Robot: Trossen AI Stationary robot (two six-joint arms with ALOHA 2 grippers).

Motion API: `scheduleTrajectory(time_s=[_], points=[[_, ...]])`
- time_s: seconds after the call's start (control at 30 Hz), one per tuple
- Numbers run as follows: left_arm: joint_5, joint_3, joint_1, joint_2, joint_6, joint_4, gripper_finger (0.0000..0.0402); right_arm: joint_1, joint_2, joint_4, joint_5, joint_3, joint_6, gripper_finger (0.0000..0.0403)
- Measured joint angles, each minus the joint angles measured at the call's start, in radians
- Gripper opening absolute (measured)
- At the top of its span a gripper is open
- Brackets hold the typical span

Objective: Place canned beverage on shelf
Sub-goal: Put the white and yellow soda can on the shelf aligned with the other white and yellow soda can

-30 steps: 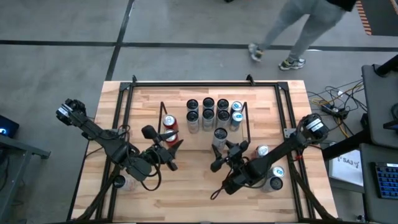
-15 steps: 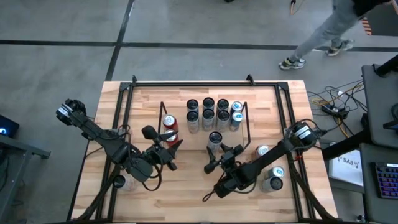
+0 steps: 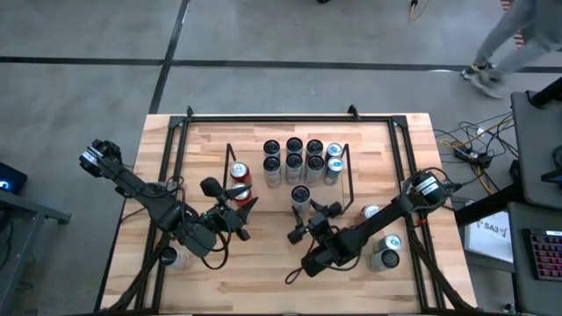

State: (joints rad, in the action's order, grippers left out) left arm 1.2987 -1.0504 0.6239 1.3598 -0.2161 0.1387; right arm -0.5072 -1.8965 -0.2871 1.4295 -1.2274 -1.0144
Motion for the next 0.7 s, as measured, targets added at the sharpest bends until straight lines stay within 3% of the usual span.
scheduleTrajectory(time_s=[0.2, 0.37, 0.47, 0.7], points=[[-0.038, 0.000, 0.000, 0.000, 0.020, 0.006, 0.0166, 0.004, -0.004, 0.007, -0.025, -0.002, 0.011, 0.0232], [-0.368, 0.015, -0.004, 0.000, 0.030, 0.034, 0.0166, -0.016, 0.013, 0.005, -0.023, -0.047, 0.107, 0.0232], [-0.511, 0.066, -0.017, 0.001, -0.065, -0.136, 0.0166, -0.047, 0.044, 0.010, -0.011, -0.112, 0.211, 0.0232], [-0.556, 0.213, -0.057, 0.000, -0.264, -0.687, 0.0173, -0.120, 0.145, 0.004, 0.006, -0.274, 0.470, 0.0232]])
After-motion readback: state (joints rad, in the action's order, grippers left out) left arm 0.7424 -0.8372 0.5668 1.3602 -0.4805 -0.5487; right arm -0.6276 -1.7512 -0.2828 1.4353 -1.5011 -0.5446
